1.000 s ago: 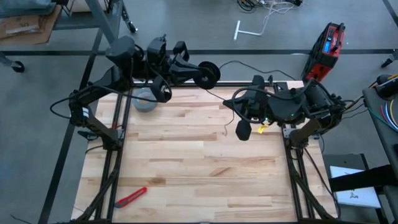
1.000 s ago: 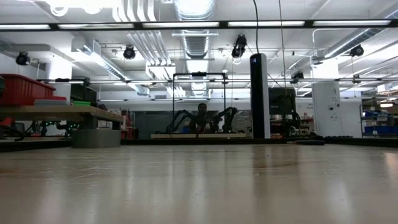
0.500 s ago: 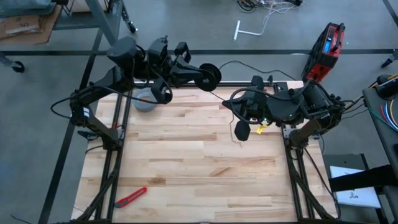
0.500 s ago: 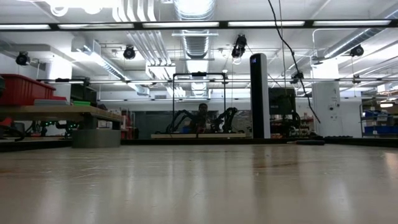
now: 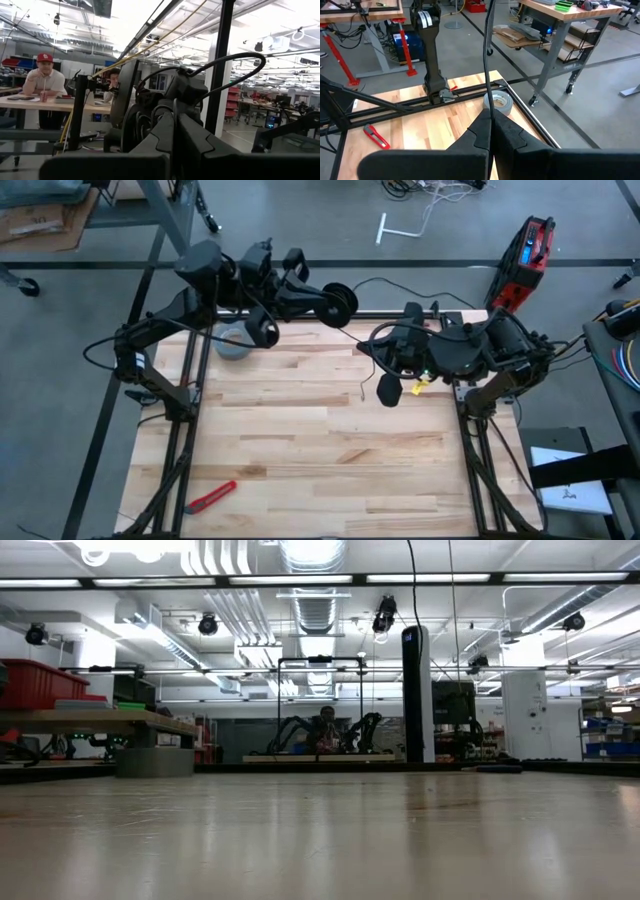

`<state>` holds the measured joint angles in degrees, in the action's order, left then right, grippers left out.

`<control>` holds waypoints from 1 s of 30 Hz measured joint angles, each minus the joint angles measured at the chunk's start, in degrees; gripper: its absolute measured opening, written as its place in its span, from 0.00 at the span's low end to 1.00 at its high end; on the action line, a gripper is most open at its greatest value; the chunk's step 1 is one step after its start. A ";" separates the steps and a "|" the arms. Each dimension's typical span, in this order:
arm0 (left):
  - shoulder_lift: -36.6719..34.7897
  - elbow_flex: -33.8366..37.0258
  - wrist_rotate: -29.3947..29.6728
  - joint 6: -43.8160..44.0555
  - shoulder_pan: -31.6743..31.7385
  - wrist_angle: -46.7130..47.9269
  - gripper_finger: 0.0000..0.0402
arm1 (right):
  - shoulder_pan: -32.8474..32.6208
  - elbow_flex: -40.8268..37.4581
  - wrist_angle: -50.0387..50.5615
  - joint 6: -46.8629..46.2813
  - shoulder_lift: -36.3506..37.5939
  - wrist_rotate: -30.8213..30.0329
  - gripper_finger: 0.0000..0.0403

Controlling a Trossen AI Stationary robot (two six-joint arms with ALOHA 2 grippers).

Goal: Coil cords
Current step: Coil the black wire on the black spool

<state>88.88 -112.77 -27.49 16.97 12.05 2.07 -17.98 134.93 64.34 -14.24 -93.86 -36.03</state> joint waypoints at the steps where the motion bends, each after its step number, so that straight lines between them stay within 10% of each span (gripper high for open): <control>1: 0.03 0.00 0.00 0.00 0.00 0.01 0.01 | 0.00 -0.01 -0.02 0.00 0.00 0.00 0.00; 11: 0.16 0.00 4.67 -2.74 0.35 1.70 0.01 | -0.38 -0.07 -0.31 1.60 0.00 -3.84 0.00; 15: 0.65 0.00 7.90 13.17 3.70 8.71 0.01 | -0.66 0.00 0.00 4.07 0.00 -2.92 0.00; 19: 2.35 0.15 -6.94 29.61 7.01 10.26 0.01 | -0.66 0.02 2.66 5.45 -0.07 0.18 0.00; 30: 6.38 0.11 -23.68 37.65 7.54 10.11 0.01 | -0.26 0.07 3.12 10.00 1.37 3.11 0.00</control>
<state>95.26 -112.66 -51.17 54.63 19.60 12.19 -18.24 135.00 67.46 -4.23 -92.49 -32.92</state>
